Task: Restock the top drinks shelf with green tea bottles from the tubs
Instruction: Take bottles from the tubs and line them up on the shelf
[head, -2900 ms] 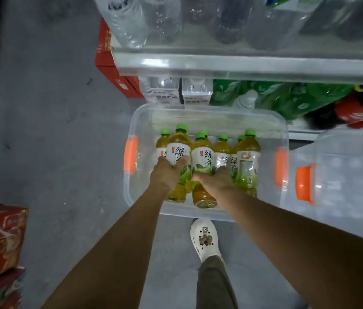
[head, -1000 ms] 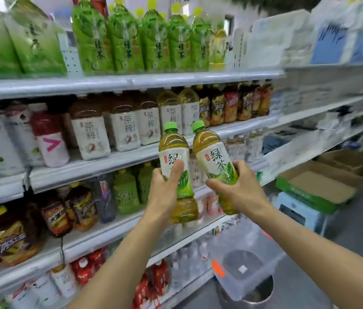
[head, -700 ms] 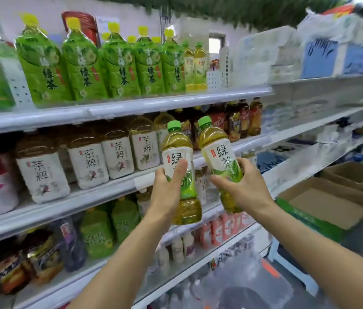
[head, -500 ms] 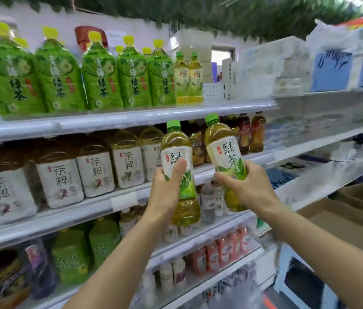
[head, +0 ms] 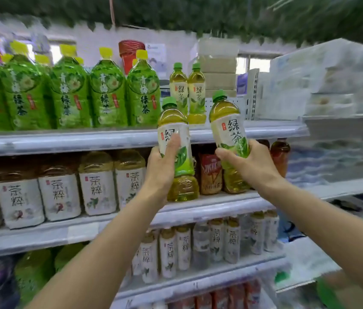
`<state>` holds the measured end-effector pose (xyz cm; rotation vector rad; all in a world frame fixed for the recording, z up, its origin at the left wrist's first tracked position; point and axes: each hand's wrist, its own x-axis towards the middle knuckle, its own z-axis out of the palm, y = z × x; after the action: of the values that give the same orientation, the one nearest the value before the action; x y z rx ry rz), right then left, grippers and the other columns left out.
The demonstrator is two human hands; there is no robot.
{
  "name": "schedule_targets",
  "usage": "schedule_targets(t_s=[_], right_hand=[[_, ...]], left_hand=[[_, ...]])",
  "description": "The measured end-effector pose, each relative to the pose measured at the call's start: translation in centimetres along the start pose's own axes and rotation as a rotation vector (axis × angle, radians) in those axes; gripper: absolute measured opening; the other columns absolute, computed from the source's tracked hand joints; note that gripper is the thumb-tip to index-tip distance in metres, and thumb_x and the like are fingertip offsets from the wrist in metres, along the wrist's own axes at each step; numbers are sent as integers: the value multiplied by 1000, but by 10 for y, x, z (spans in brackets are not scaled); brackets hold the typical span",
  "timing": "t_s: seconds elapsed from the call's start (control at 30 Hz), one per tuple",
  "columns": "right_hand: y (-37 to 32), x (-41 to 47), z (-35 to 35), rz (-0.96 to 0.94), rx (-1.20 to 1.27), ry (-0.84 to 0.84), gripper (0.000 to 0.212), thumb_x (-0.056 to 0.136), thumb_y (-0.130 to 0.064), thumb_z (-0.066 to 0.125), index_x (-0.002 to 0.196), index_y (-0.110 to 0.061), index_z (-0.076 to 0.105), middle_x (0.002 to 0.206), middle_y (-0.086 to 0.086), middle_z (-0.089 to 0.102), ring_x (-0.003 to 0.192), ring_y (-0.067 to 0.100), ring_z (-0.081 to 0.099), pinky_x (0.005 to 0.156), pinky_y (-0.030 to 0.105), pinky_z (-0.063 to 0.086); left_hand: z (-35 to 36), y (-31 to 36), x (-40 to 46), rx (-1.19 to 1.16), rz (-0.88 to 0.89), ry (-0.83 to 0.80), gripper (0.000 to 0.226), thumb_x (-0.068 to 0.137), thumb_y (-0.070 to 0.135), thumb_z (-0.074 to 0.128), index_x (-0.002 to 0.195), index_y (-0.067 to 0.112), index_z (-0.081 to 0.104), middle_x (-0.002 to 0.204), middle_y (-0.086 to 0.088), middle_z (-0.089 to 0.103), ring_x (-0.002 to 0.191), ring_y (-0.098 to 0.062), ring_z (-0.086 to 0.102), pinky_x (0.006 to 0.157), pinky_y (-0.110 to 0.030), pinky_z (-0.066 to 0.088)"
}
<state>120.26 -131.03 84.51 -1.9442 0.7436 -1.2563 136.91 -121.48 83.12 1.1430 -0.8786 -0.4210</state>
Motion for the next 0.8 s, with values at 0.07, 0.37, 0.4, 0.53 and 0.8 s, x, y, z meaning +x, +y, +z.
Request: schedule_targets(t_s=[0.07,0.37,0.4,0.53,0.8], right_hand=[[1,15,-2,-25,5,-11,24,82,-39,77,93,-23,64,94,2,71,87,13,67,77,30,54],[-8,89,-7,-110,43,54,17,85,-43,72,86,-32,60,90,-9,68,88,10,65,78,28,51],[-10,98,-8,-125,47,56,16,86,-43,72,84,-32,60,88,-8,68,87,11,65,79,30,52],[-11,150,-8,-163,106,59,36,81,-48,74,105,-24,61,98,-2,69,94,18,66,86,39,57],[3,246,-4,-73,189,58,65,79,-45,79,121,-15,39,121,6,58,112,24,57,99,41,46]], left_hand=[[5,5,20,49,51,-14,61,88,71,55,116,17,67,104,-9,77,98,-28,74,95,-46,57],[27,24,95,212,216,-87,42,100,59,40,119,31,64,103,26,58,94,8,53,88,-17,37],[32,27,100,219,221,-73,33,100,59,40,104,36,64,93,29,57,85,12,51,79,-15,36],[46,32,129,280,273,-22,36,98,67,39,94,38,60,87,26,58,80,10,51,73,-16,35],[72,14,165,441,292,90,74,86,85,35,121,28,66,112,10,70,105,-13,62,95,-37,44]])
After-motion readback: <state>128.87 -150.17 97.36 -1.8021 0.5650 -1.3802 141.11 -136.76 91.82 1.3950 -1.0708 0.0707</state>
